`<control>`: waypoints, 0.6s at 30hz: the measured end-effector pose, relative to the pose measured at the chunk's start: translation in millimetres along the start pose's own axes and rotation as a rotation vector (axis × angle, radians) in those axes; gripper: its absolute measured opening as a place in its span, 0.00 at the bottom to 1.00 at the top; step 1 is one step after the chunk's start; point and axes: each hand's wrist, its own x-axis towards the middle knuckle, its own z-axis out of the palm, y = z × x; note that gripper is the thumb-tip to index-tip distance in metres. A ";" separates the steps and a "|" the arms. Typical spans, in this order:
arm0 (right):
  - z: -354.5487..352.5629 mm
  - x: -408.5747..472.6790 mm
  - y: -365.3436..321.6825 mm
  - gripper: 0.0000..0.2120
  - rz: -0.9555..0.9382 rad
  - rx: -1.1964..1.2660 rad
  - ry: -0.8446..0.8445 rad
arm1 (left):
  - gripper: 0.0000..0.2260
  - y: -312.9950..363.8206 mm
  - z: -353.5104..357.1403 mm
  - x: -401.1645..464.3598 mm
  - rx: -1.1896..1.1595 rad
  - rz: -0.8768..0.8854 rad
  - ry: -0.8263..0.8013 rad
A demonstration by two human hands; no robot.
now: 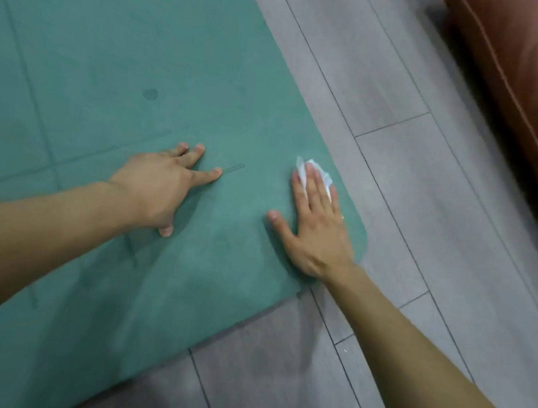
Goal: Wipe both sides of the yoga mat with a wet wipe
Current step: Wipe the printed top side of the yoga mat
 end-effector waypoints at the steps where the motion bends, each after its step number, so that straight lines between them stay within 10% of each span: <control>1: -3.6 26.8 1.5 0.42 0.079 -0.004 0.025 | 0.64 0.4 0.0 -0.6 -0.004 -0.003 0.001; 4: -14.9 106.5 -10.2 0.46 0.168 -0.014 0.021 | 0.64 0.3 -2.8 -0.1 0.012 0.010 -0.011; 9: 3.6 73.2 -41.0 0.37 -0.313 -0.077 -0.039 | 0.63 0.9 -6.7 -4.2 0.043 0.016 -0.007; 15: -17.6 107.7 -5.1 0.42 0.158 -0.038 0.046 | 0.63 -5.5 -1.8 -1.4 -0.003 0.038 0.003; 18: 2.6 113.7 -74.2 0.41 -0.098 -0.028 0.028 | 0.57 -18.5 1.4 -13.3 -0.023 0.036 0.062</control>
